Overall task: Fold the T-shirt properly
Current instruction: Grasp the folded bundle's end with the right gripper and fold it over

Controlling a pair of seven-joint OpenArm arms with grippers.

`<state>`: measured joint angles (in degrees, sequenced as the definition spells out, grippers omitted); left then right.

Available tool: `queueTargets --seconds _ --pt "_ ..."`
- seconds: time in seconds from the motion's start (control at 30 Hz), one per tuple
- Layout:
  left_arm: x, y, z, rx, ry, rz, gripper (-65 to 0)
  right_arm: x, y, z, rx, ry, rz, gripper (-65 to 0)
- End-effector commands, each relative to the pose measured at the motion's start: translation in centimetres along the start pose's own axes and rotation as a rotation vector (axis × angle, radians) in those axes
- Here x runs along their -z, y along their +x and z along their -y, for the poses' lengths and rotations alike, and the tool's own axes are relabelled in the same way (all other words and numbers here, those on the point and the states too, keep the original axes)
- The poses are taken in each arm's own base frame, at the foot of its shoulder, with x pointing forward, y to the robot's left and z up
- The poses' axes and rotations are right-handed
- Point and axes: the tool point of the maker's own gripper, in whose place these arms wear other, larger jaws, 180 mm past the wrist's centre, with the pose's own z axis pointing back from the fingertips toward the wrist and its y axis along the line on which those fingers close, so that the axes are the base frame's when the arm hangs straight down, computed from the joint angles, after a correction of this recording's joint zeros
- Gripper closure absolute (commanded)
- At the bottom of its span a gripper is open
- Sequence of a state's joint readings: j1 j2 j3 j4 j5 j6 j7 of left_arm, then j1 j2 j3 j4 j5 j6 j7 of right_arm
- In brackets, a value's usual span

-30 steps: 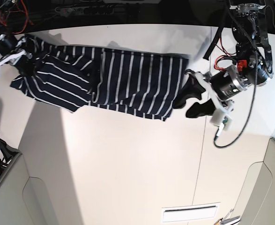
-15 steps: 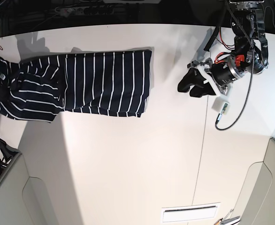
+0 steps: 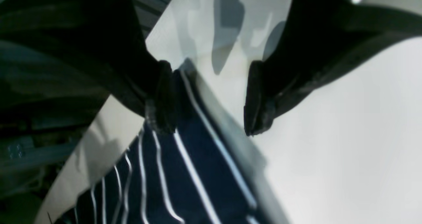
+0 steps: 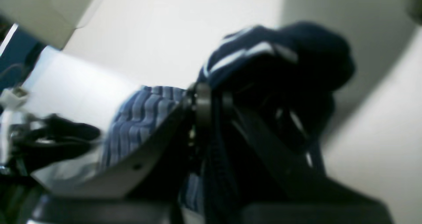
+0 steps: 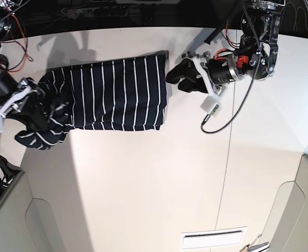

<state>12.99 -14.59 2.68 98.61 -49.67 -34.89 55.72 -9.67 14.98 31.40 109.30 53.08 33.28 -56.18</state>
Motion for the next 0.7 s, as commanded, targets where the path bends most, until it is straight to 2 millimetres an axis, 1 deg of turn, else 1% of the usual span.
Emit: queueTargets --seconds 0.0,0.07,0.13,0.23,0.37,0.47,0.6,0.63,0.67 --pt "0.1 0.9 0.6 0.021 -0.016 0.025 -35.7 0.2 1.6 -1.5 -0.037 0.039 0.056 0.0" --pt "0.7 0.4 1.0 0.035 -0.017 0.005 -35.7 1.2 1.3 -3.7 -0.051 0.086 0.050 0.0" --pt "1.1 0.4 1.4 0.039 -0.020 0.005 -35.7 2.3 0.6 -5.5 -0.048 0.135 0.035 0.0" --pt "1.1 0.6 1.4 0.038 -0.021 0.018 -35.7 4.1 -0.9 -8.7 -0.040 0.208 0.001 0.0" --pt "1.1 0.6 1.5 0.037 -0.022 0.017 -35.7 6.0 -2.1 -12.4 -0.034 0.271 -0.012 0.0" --pt "1.1 0.7 1.4 0.037 -0.022 0.021 -35.7 6.8 -2.5 -14.4 -0.037 0.306 -0.020 0.0" --pt "1.1 0.6 1.4 0.037 -0.022 0.020 -35.7 7.5 -3.1 -16.1 -0.070 0.334 -0.030 0.0" --pt "1.1 0.6 1.4 0.037 -0.022 0.020 -35.7 7.7 -3.3 -16.4 -0.080 0.338 -0.036 -4.6" --pt "1.1 0.6 1.4 0.037 -0.022 0.020 -35.7 7.9 -3.5 -16.7 -0.088 0.342 -0.039 -11.5"
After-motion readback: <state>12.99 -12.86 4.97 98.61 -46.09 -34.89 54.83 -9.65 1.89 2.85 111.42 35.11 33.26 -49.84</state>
